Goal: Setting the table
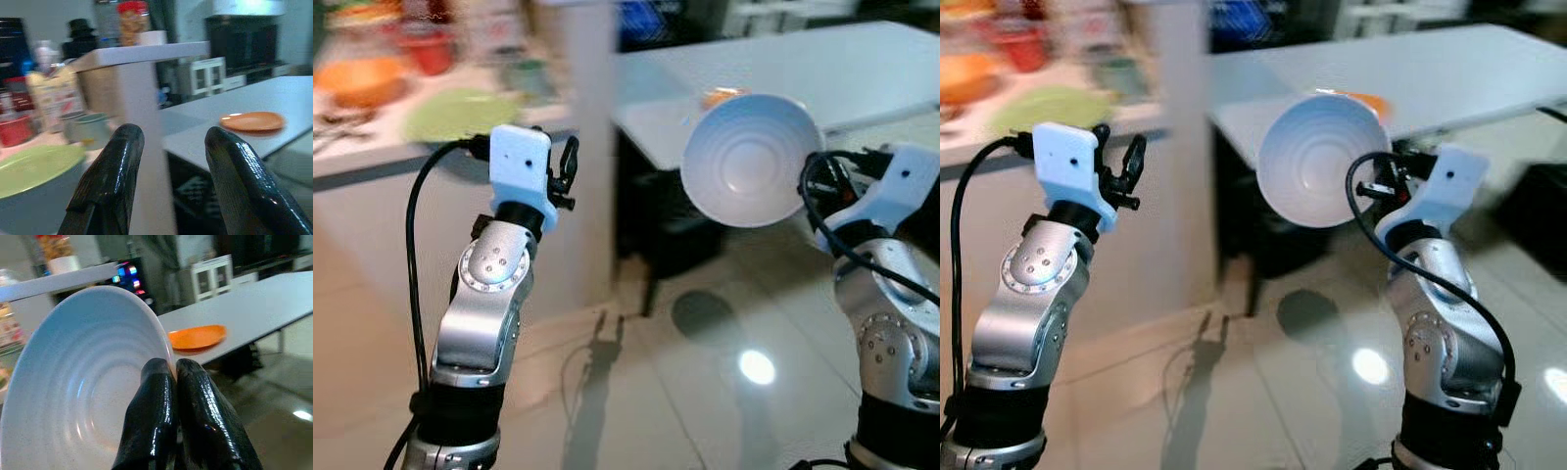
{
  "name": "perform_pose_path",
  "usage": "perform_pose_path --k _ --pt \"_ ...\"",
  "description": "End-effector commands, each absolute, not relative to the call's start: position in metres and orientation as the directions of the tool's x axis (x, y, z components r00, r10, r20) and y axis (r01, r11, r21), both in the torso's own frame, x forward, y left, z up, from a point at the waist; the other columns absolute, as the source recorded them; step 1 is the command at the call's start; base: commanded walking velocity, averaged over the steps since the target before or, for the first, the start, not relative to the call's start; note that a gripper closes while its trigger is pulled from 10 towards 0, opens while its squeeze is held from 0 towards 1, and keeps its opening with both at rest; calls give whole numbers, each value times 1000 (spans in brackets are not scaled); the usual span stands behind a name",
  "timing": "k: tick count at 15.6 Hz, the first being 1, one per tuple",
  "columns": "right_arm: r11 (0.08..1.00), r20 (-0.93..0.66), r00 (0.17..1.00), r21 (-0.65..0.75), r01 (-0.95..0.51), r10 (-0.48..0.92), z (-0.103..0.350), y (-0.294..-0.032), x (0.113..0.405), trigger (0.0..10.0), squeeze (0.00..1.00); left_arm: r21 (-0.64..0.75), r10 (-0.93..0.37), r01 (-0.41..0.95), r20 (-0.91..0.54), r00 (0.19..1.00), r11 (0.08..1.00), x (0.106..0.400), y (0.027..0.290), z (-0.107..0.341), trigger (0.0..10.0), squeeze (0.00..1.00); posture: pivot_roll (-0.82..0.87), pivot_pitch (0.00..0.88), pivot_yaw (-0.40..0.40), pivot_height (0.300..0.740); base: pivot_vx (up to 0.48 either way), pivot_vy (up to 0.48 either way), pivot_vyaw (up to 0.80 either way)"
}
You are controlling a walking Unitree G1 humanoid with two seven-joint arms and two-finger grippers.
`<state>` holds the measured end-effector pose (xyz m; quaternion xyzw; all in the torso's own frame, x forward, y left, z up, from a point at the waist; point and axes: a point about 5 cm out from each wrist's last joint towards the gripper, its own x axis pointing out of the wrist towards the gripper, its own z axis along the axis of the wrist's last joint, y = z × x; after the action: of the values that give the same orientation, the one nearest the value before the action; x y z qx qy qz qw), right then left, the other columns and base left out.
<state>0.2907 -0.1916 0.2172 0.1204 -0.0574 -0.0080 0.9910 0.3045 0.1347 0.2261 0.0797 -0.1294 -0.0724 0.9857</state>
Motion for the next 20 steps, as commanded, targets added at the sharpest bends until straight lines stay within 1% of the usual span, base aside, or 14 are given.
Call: perform_pose_path --k 1,9,20 --pt "970 149 988 244 -10 -28 228 -192 291 10000 0 173 -175 133 259 950 976 305 134 229 10000 0 -46 0 -10 740 330 0 -744" --pt "967 149 988 254 9 -48 227 -197 291 10000 0 174 -199 158 256 946 972 305 132 228 10000 0 -48 0 -7 740 388 0 -740" --pt "973 173 984 232 5 -46 233 -200 292 10000 0 170 -212 171 264 941 970 306 128 227 10000 0 -60 0 -9 740 461 0 0"
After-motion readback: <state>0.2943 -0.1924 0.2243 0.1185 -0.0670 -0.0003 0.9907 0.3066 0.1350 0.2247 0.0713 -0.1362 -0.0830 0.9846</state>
